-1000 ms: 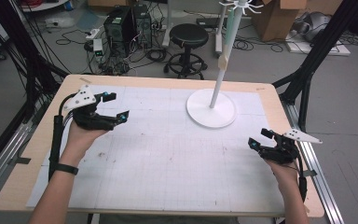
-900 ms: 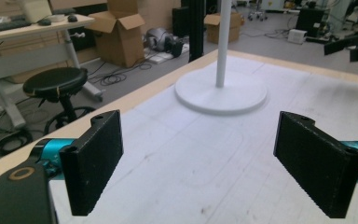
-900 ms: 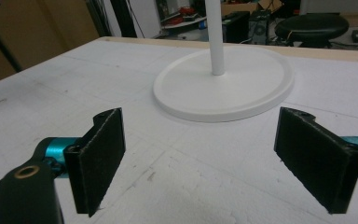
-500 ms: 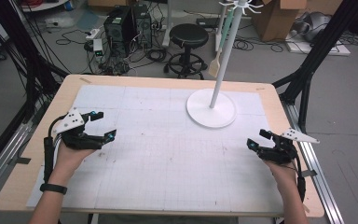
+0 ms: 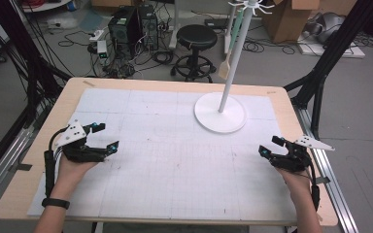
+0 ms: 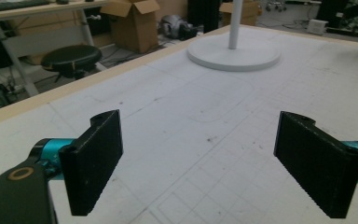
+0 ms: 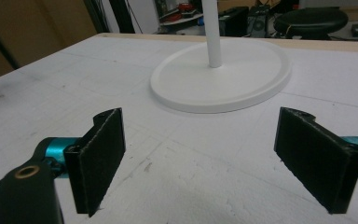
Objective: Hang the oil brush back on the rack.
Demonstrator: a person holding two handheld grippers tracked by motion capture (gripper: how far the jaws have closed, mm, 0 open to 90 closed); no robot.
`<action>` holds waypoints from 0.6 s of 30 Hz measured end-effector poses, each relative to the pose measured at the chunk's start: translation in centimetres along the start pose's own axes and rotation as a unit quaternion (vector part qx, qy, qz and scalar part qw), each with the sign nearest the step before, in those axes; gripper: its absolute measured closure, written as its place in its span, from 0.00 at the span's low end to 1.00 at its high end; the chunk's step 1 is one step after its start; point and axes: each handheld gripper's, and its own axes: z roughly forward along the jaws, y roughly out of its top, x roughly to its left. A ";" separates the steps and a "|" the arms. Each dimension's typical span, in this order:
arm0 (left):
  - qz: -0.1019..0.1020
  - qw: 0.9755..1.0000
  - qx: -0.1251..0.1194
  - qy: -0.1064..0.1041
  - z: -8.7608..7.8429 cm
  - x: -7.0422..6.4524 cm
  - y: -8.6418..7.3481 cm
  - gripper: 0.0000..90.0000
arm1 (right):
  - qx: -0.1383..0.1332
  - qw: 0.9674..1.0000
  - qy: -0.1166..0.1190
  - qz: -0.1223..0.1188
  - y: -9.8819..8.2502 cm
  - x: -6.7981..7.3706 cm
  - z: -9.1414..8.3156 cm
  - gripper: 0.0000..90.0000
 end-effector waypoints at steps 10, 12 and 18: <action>-0.009 1.000 -0.002 0.000 -0.2 0.2 -0.5 0.18 | 0.000 1.000 -0.001 -0.001 0.0 0.0 0.0 0.17; -0.009 1.000 -0.002 0.001 -0.1 0.2 -0.6 0.18 | 0.001 1.000 0.000 -0.001 0.0 0.0 0.0 0.17; -0.017 1.000 -0.004 0.005 -0.3 0.4 -0.7 0.18 | 0.000 1.000 -0.001 -0.003 0.0 0.0 0.0 0.17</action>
